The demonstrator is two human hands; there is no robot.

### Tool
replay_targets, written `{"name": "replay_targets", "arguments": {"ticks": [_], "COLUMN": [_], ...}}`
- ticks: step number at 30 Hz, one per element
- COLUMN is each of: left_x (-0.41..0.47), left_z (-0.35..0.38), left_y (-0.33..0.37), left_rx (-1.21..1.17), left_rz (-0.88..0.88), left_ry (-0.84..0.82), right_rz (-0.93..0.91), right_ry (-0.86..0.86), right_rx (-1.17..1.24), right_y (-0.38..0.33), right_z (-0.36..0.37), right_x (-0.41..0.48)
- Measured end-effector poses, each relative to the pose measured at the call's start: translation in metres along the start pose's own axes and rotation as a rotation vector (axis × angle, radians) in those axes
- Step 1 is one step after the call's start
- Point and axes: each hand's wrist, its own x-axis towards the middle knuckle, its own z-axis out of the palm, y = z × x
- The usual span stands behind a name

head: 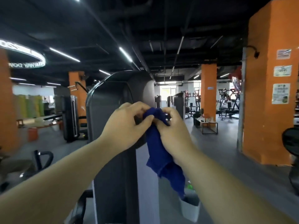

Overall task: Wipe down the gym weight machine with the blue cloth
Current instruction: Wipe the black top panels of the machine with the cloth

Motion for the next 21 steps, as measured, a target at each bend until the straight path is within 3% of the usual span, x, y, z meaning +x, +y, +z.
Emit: {"name": "replay_targets", "arguments": {"ticks": [3, 5, 10, 15, 21], "left_x": [0.025, 0.042, 0.055, 0.043, 0.045], "left_z": [-0.006, -0.012, -0.01, 0.002, 0.007], "left_y": [-0.024, -0.044, -0.088, -0.107, -0.114], "left_rx": [0.225, 0.302, 0.366, 0.386, 0.379], "left_rz": [0.122, 0.051, -0.321, -0.275, -0.201], "left_ry": [0.253, 0.37, 0.347, 0.39, 0.488], "right_rz": [-0.126, -0.19, -0.49, -0.814, -0.927], "right_ry": [0.107, 0.152, 0.174, 0.046, -0.054], "right_rx": [-0.141, -0.182, -0.34, -0.775, -0.725], "right_y": [-0.007, -0.012, -0.024, 0.017, -0.01], "right_z": [0.007, 0.011, 0.04, 0.069, 0.073], "right_x": [0.039, 0.068, 0.138, 0.147, 0.172]}}
